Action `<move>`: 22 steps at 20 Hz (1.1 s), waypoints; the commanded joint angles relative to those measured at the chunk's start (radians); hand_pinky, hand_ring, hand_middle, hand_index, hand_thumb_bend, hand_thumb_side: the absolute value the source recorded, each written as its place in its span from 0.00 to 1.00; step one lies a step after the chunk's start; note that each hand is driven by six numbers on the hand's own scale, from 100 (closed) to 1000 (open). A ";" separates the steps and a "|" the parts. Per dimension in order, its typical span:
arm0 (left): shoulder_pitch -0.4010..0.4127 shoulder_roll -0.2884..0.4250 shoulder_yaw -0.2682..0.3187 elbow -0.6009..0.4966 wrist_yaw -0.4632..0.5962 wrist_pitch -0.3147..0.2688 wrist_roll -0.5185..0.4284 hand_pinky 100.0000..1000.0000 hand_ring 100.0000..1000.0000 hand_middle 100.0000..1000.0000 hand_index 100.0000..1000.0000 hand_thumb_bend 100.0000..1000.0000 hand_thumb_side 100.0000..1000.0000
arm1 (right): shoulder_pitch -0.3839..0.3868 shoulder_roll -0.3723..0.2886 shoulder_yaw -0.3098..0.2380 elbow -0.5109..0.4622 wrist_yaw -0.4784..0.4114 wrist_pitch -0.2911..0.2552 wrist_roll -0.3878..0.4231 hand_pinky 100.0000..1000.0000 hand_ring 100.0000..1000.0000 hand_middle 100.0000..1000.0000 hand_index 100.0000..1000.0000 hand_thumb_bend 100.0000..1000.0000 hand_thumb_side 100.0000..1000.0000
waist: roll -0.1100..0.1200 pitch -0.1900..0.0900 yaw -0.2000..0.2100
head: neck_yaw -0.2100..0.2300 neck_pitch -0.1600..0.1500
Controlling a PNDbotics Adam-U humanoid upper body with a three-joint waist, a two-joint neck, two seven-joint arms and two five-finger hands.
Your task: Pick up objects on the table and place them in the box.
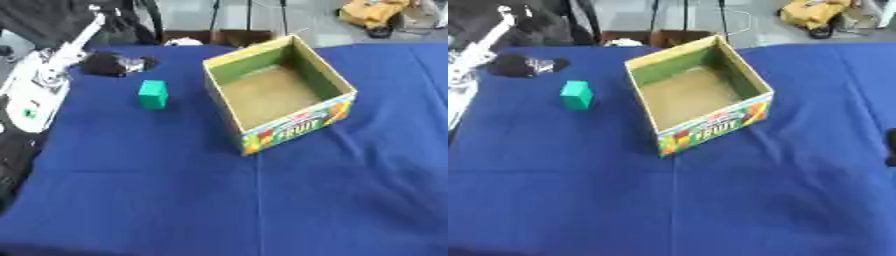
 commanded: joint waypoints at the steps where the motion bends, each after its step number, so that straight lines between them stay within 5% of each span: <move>1: -0.072 0.042 -0.019 0.119 -0.090 -0.028 -0.039 0.69 0.68 0.66 0.78 0.71 0.52 | -0.008 -0.024 0.004 -0.015 -0.004 -0.002 0.008 0.43 0.37 0.54 0.73 0.48 0.55 | -0.001 -0.020 -0.005 | 0.007 0.003; 6: -0.171 -0.009 -0.032 0.321 -0.249 -0.069 -0.044 0.70 0.68 0.66 0.78 0.73 0.47 | -0.005 -0.028 0.006 -0.013 -0.005 -0.002 0.010 0.43 0.37 0.54 0.73 0.48 0.55 | 0.000 -0.023 -0.018 | 0.010 0.004; 7: -0.185 -0.020 -0.031 0.356 -0.272 -0.077 -0.046 0.70 0.69 0.66 0.78 0.80 0.44 | -0.005 -0.028 0.006 -0.013 -0.005 -0.002 0.011 0.43 0.37 0.54 0.73 0.47 0.55 | 0.001 -0.023 -0.019 | 0.011 0.004; 11: -0.221 -0.053 -0.029 0.451 -0.327 -0.111 -0.057 0.71 0.70 0.67 0.78 0.73 0.43 | -0.006 -0.027 0.009 -0.012 -0.006 -0.003 0.013 0.43 0.37 0.54 0.73 0.47 0.55 | 0.001 -0.021 -0.026 | 0.013 0.003; 22: -0.216 -0.079 -0.034 0.512 -0.362 -0.158 -0.116 0.71 0.69 0.64 0.78 0.66 0.36 | -0.009 -0.025 0.008 -0.013 -0.005 -0.003 0.014 0.42 0.37 0.54 0.73 0.46 0.55 | 0.002 -0.013 -0.036 | 0.011 -0.001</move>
